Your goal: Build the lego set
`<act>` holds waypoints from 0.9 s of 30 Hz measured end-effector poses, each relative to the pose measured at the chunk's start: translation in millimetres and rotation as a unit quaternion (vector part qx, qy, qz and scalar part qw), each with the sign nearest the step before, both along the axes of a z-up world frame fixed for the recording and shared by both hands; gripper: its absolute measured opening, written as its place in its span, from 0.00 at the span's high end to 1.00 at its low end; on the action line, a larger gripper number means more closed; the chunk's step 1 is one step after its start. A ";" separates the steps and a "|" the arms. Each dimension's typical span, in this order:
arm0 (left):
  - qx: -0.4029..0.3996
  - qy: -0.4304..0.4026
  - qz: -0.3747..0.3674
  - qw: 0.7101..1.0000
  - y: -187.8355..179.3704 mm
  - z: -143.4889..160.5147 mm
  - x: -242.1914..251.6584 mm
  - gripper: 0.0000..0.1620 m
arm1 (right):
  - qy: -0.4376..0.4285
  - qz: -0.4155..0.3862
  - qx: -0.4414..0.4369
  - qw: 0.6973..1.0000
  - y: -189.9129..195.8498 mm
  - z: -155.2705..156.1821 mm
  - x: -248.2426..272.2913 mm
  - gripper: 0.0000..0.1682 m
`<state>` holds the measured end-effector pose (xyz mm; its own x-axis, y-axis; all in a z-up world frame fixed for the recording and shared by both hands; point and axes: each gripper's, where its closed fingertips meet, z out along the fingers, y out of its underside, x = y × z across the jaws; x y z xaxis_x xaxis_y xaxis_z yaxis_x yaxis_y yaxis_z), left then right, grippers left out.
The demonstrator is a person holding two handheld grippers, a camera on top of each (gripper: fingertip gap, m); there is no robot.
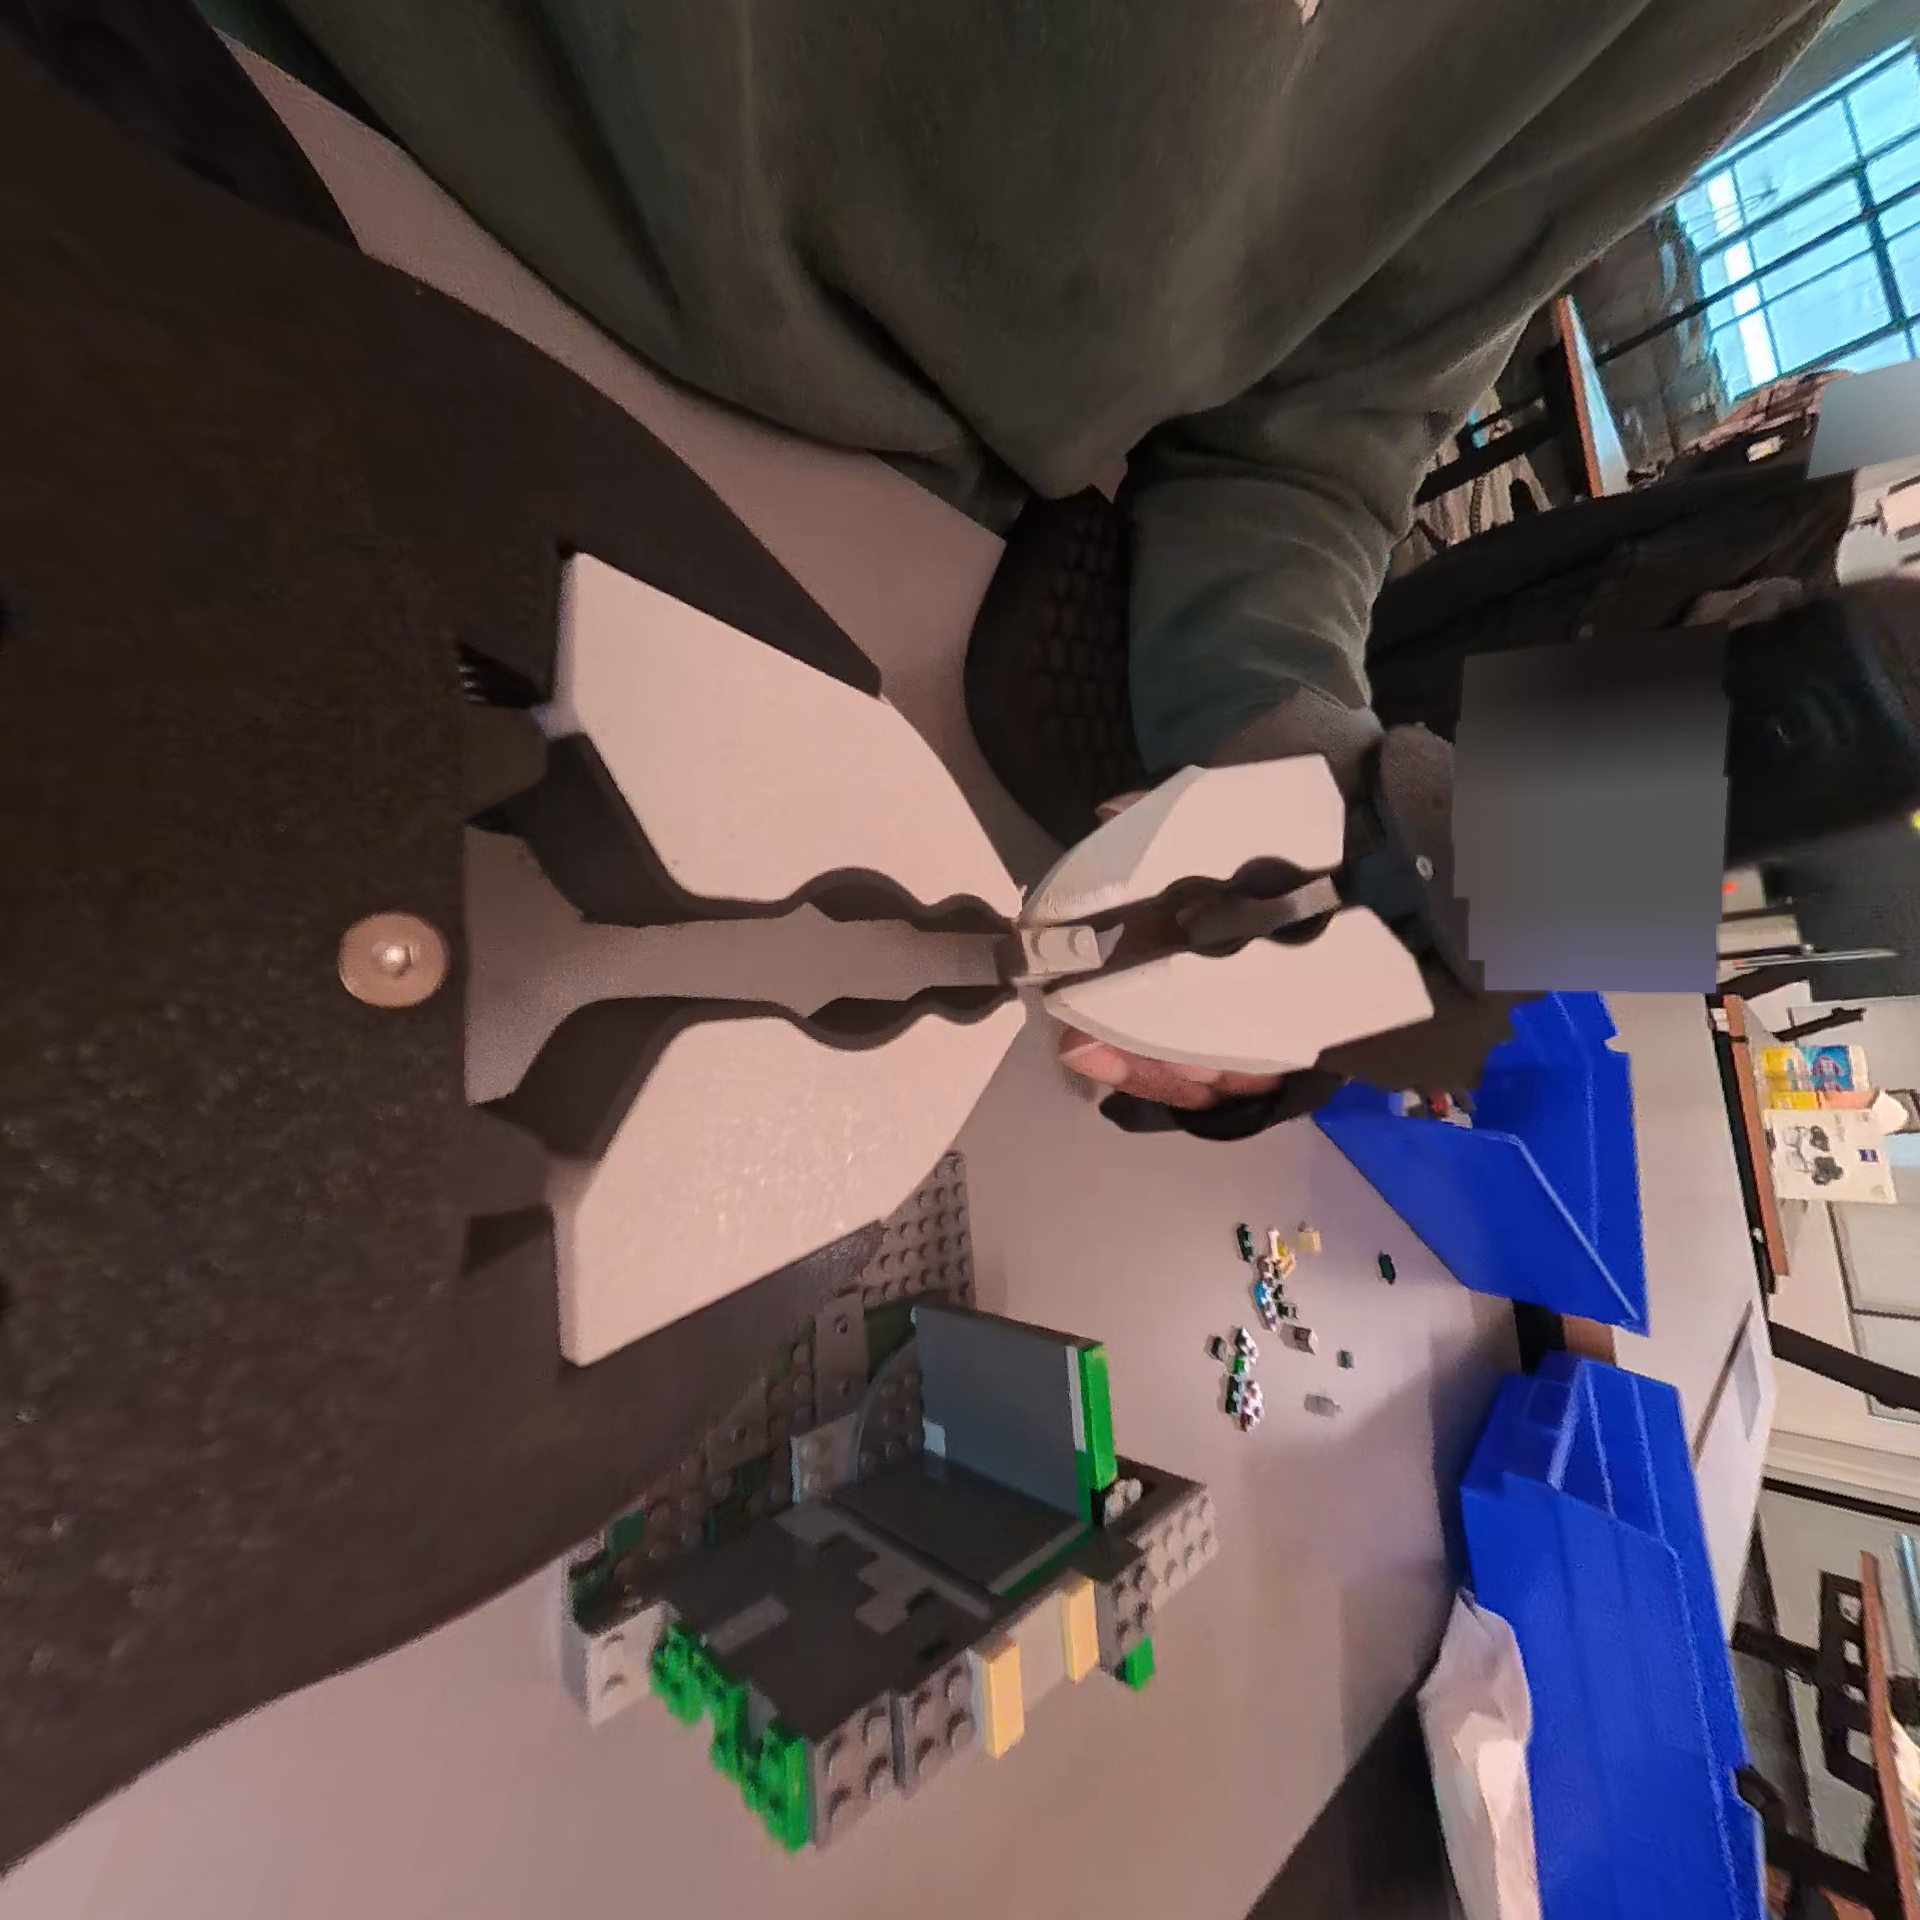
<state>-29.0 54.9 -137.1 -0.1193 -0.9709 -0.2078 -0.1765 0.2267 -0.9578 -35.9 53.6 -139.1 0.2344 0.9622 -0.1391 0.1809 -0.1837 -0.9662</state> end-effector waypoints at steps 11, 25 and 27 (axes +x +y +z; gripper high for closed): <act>0.380 -0.001 0.162 0.911 15.8 16.5 4.4 0.95 | 0.025 -0.026 -0.006 0.999 4.7 16.7 3.1 0.83; 0.400 0.032 0.194 0.895 31.7 4.1 4.8 0.95 | -0.029 -0.124 0.036 0.991 30.7 9.9 1.5 0.88; 0.375 0.030 0.185 0.908 30.1 2.2 5.3 0.95 | -0.033 -0.120 0.041 0.991 29.8 8.7 2.1 0.88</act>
